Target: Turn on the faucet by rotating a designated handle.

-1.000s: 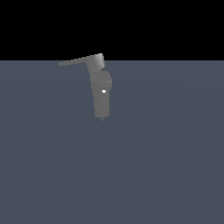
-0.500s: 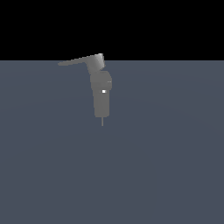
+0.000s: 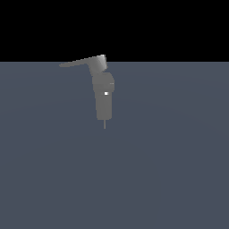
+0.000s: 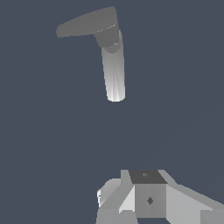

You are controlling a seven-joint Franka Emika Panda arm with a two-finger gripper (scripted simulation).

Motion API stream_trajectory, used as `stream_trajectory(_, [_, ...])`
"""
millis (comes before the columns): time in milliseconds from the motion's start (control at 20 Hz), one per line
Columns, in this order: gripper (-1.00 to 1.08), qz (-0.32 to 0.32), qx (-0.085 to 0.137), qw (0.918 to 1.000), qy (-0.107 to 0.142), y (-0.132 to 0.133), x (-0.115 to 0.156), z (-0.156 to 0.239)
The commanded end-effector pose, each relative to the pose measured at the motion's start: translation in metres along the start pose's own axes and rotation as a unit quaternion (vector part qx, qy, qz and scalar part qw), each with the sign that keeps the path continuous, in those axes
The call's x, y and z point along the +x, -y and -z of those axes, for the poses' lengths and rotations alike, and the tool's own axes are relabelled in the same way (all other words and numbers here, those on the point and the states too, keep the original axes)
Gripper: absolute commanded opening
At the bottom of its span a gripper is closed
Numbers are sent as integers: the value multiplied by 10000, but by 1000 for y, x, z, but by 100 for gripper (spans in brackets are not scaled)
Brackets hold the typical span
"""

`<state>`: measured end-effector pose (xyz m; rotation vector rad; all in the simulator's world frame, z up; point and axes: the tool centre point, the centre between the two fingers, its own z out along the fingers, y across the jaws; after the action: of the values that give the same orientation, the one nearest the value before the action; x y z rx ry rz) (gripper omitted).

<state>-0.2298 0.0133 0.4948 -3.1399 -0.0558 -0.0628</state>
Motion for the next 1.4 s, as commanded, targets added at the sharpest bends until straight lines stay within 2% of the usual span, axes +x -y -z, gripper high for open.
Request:
stream_trajectory(0, [-100,-143,58,9999,34,2,8,0])
stream_trajectory(350, [-100,-767,265,9965,196,9,41,-3])
stream_trajectory(650, [-100,-1487,418,9872,404,18,78,-11])
stream_trajectory(1000, [-100,-2347,485,9686,657,30,122,-28])
stream_trajectory(1350, [-100,-3202,435,9422,885,43,165,-52])
